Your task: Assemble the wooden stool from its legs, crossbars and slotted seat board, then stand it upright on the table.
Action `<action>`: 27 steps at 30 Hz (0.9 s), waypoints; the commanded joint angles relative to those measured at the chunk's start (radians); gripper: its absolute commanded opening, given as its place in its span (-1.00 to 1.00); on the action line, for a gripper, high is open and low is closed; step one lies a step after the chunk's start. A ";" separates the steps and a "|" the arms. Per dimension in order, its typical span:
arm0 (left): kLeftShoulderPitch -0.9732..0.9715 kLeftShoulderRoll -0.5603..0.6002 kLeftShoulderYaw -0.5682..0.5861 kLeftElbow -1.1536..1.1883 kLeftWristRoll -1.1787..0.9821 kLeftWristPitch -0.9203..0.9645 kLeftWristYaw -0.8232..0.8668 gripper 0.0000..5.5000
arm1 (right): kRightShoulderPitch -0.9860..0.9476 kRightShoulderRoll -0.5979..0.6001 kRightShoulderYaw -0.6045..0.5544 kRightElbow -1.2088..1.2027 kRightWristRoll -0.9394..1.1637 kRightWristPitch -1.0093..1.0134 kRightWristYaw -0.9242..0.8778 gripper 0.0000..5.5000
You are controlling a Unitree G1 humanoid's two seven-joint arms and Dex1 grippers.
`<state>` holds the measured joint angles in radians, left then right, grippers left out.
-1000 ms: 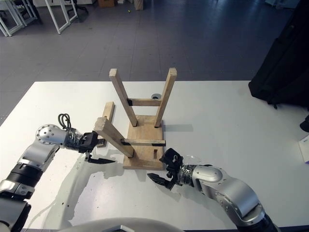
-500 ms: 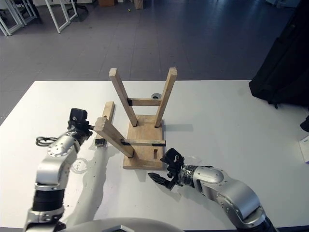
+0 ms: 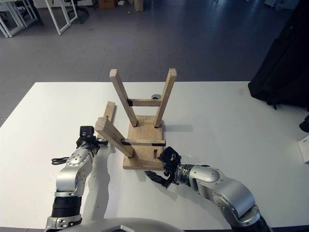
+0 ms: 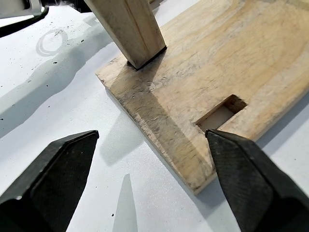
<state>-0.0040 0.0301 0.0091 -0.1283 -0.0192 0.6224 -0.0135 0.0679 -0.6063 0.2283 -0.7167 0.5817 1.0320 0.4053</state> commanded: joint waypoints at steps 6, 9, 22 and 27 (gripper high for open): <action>0.012 -0.001 0.023 0.058 -0.032 -0.008 -0.019 0.50 | -0.017 0.003 0.001 -0.010 -0.006 0.025 -0.005 0.49; 0.023 -0.019 0.042 0.079 -0.043 -0.017 -0.005 0.34 | -0.019 0.004 -0.002 -0.009 -0.006 0.028 -0.006 0.49; 0.026 -0.035 0.139 0.155 -0.132 -0.224 -0.038 -0.26 | -0.147 0.005 -0.164 0.184 -0.148 -0.107 -0.062 0.49; -0.048 0.055 0.318 -0.005 -0.435 -0.312 -0.256 -0.26 | -0.281 0.051 -0.321 0.281 -0.035 -0.083 -0.016 0.64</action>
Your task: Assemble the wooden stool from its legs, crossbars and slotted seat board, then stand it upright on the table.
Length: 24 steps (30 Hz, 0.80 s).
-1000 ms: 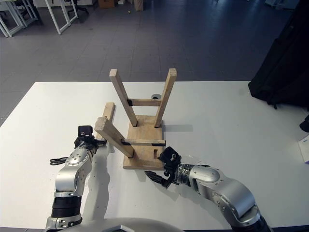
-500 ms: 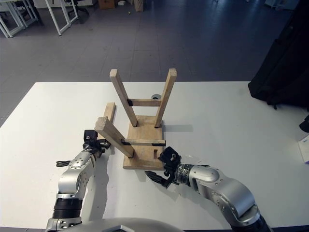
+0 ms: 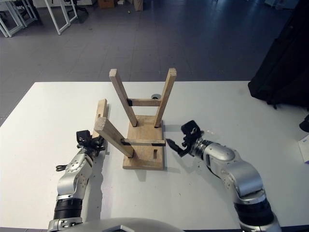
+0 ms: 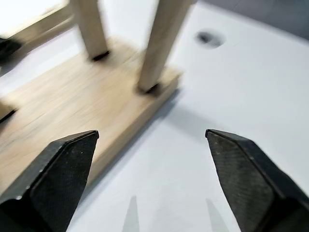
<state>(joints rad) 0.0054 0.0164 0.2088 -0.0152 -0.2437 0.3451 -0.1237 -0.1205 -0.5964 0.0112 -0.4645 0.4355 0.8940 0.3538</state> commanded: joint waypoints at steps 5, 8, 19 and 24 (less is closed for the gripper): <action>-0.135 0.400 0.297 -0.316 -1.025 0.388 -0.544 -0.26 | -0.406 0.166 -0.345 0.140 0.626 0.220 0.034 0.87; -0.220 0.506 0.275 -0.279 -1.190 0.510 -0.658 -0.26 | -0.556 0.196 -0.384 0.246 0.899 0.241 0.004 0.87; -0.506 0.487 0.029 -0.252 -1.239 0.592 -0.640 -0.26 | -0.582 0.189 -0.224 0.177 1.371 0.202 -0.229 0.87; -0.484 0.502 -0.004 -0.280 -1.195 0.594 -0.641 -0.26 | -0.606 0.159 -0.166 0.170 1.447 0.145 -0.263 0.87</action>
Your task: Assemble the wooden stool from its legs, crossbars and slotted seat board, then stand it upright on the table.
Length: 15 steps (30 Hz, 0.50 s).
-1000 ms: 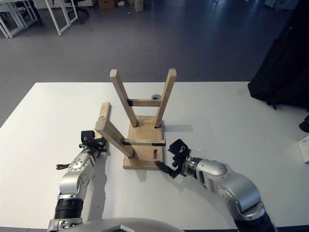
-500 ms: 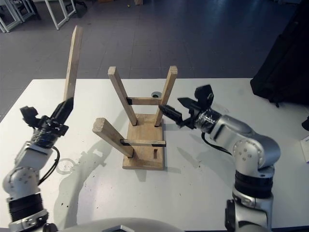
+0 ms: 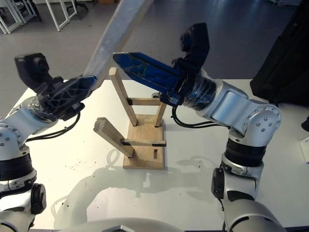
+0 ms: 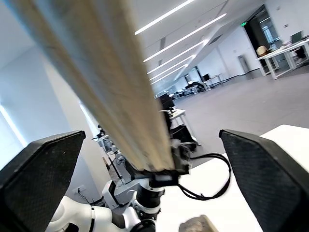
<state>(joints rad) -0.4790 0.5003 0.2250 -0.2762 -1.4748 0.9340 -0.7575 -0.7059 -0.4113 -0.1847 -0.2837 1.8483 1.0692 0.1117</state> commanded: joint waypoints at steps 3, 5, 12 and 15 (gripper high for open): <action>0.031 0.055 -0.022 -0.025 0.064 0.017 -0.048 -0.26 | -0.018 -0.040 0.043 -0.003 0.050 -0.060 -0.028 0.74; 0.047 0.077 -0.014 -0.021 0.071 0.020 -0.073 -0.26 | -0.014 -0.047 0.045 0.000 0.073 -0.082 -0.026 0.61; 0.082 0.106 -0.006 -0.018 0.097 0.008 -0.121 -0.26 | 0.015 -0.061 0.054 -0.006 0.119 -0.115 -0.013 0.15; 0.088 0.104 -0.012 -0.018 0.114 0.000 -0.135 -0.26 | 0.027 -0.068 0.058 -0.003 0.123 -0.120 -0.008 -0.06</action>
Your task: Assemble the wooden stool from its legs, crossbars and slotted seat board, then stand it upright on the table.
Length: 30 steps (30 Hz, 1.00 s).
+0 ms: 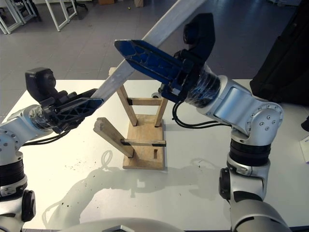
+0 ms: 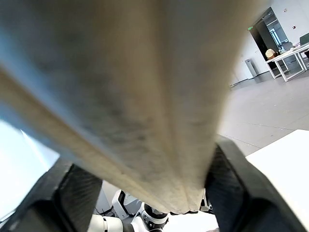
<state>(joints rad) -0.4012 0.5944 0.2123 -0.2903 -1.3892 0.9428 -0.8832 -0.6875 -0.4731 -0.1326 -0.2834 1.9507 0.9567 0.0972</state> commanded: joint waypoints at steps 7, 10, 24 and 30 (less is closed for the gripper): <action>-0.024 -0.016 0.028 0.054 -0.016 0.000 0.038 -0.09 | 0.016 -0.029 0.016 -0.002 0.014 -0.018 -0.002 -0.15; -0.036 -0.005 0.043 0.071 -0.033 0.004 0.042 0.09 | 0.012 -0.058 -0.001 0.018 -0.024 -0.020 0.011 -0.20; 0.161 -0.031 0.176 0.043 0.089 -0.111 0.135 0.89 | 0.157 -0.393 -0.109 0.183 -0.604 -0.073 0.379 -0.26; 0.193 -0.056 0.158 0.009 0.137 -0.143 0.176 0.99 | 0.429 -0.397 0.002 0.241 -1.018 -0.419 0.900 -0.26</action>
<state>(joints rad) -0.2224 0.5442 0.3824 -0.2633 -1.2709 0.8112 -0.7192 -0.3172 -0.8553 -0.1708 -0.0792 1.0314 0.6144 0.8592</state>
